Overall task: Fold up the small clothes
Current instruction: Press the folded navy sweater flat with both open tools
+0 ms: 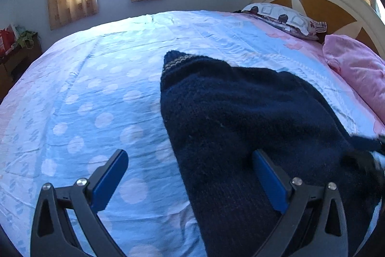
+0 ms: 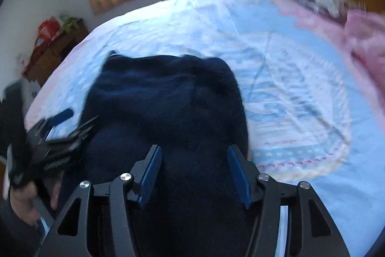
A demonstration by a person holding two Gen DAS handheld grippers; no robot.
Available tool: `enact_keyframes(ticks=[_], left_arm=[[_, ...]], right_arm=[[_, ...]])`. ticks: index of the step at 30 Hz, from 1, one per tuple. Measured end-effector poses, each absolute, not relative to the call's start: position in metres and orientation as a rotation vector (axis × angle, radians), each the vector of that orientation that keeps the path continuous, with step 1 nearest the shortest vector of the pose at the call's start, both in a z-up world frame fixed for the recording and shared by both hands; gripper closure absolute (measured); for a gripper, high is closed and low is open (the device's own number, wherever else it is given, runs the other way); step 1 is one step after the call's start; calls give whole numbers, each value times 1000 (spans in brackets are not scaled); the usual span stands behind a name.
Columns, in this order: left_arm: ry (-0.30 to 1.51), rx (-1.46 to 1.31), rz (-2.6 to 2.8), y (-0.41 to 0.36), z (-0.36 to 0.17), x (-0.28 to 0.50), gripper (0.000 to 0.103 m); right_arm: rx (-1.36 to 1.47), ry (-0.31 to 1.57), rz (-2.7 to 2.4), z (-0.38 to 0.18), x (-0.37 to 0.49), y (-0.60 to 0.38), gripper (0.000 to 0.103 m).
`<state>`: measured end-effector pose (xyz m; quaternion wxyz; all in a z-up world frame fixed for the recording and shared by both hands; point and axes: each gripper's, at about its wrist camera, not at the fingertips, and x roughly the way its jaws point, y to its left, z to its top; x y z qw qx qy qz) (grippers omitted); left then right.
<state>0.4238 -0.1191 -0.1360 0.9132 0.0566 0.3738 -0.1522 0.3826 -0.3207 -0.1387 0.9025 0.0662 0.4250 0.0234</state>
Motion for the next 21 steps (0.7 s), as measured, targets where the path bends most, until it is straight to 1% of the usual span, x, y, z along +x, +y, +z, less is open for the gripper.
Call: enact_keyframes(ticks=[2,5,7,12,14,15,16,21], left_arm=[[778,117,-315,-119,-134,422,0],[781,109,-327,-114,-128,415,0],[774,107,-336,-111,-124,407,0],[769,122,-336,-112,-124,399,0],[775,116,-334,-112,-125,401,0],[784,111,-335,-112,-125,401,0],[790,108,-333,-113,-125,401,0],[799,100,-358,-111,-123,390,0]], right_arm=[[58,878,105,-136,364,-294,44],[-51,910,174,-148,336,-262,44],[-113,891,181,-152,318,-252,44],[-142,816,173,-147,296,-246,44],[-137,846,186,-154,297,-245,44],[-164,896,172,-163,301,-242,44],[-195,913,167,-172,304,-239,42],[-129,912,202,-161,306,-249,42]])
